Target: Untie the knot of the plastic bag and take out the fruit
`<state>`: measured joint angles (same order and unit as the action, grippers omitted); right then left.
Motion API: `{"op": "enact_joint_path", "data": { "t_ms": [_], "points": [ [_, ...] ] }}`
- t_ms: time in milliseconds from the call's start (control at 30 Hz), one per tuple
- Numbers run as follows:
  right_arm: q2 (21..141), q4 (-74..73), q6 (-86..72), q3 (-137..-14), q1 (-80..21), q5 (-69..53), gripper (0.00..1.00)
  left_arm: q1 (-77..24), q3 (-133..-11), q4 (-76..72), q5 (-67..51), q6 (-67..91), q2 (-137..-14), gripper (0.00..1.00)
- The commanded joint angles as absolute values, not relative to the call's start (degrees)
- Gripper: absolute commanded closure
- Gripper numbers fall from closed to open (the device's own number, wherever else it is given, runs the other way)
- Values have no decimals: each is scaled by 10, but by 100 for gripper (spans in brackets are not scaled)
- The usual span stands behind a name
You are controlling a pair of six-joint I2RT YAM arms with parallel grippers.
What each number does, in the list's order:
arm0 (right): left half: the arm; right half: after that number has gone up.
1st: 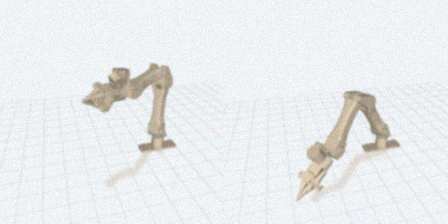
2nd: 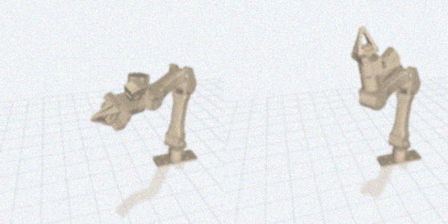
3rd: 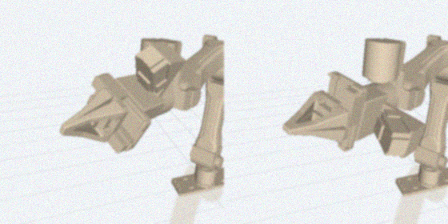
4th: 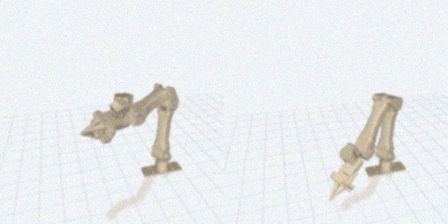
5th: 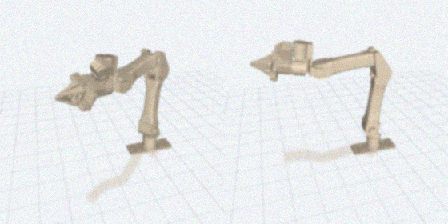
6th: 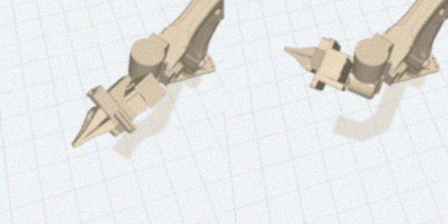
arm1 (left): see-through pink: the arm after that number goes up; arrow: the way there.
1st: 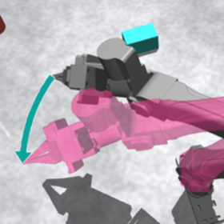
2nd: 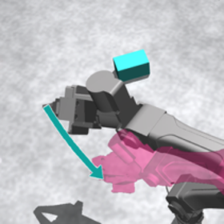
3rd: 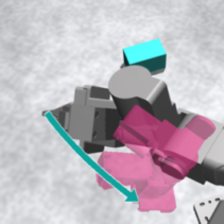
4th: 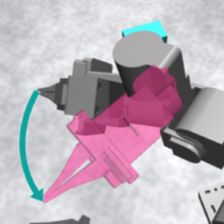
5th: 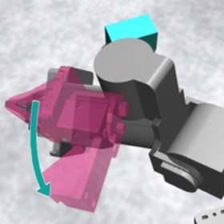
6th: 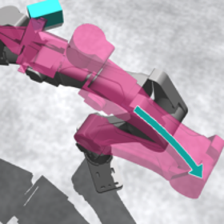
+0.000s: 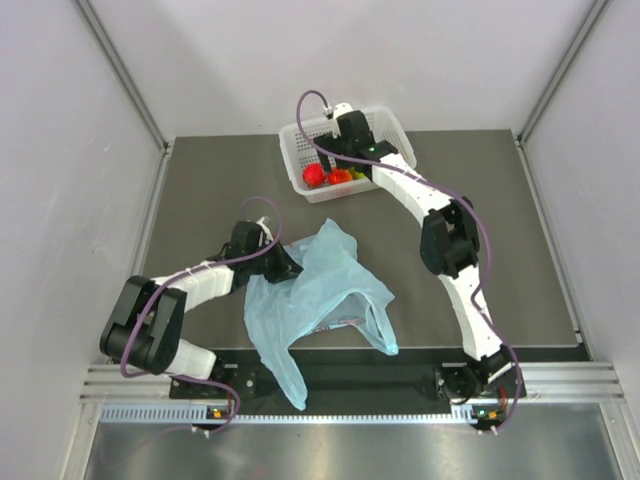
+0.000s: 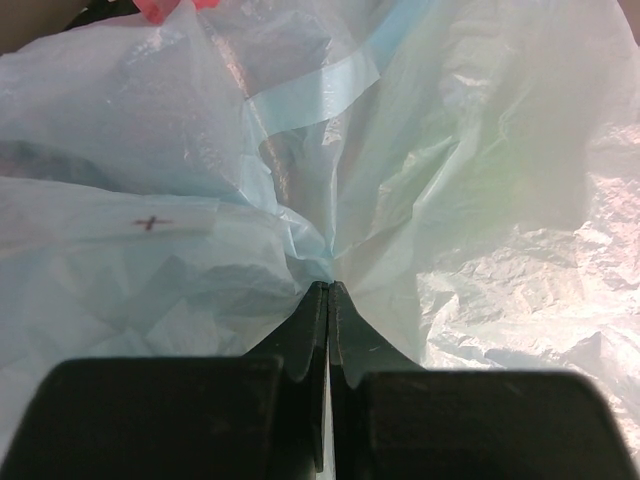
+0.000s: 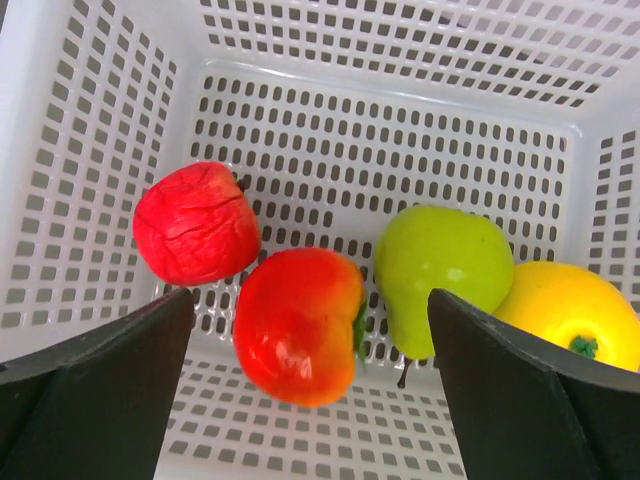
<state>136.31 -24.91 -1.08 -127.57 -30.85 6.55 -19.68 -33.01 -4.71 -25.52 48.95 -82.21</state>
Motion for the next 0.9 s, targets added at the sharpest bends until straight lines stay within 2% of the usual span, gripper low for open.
{"op": "enact_joint_path", "data": {
  "t_ms": [0,167,267,300,433,567,733,867],
  "points": [
    [1304,-243,-6,-1293,-307,67,0,-200,-346,-61,-257,488,-797,100],
    [1185,-216,-29,-1202,-308,62,0,-200,-350,-61,-257,489,-789,100],
    [1017,-176,-52,-1064,-310,13,0,-200,-354,-69,-263,493,-773,100],
    [980,-164,-58,-986,-312,2,0,-200,-356,-69,-262,494,-766,100],
    [819,-137,-71,-800,-333,-77,0,-203,-373,-61,-265,501,-719,100],
    [694,-142,-73,-659,-369,-69,0,-210,-406,-23,-253,504,-671,100],
    [590,-201,-76,-560,-442,-98,0,-214,-442,32,-224,495,-625,100],
    [516,-197,-95,-477,-564,-91,0,-214,-446,41,-215,505,-598,100]
  ]
}}
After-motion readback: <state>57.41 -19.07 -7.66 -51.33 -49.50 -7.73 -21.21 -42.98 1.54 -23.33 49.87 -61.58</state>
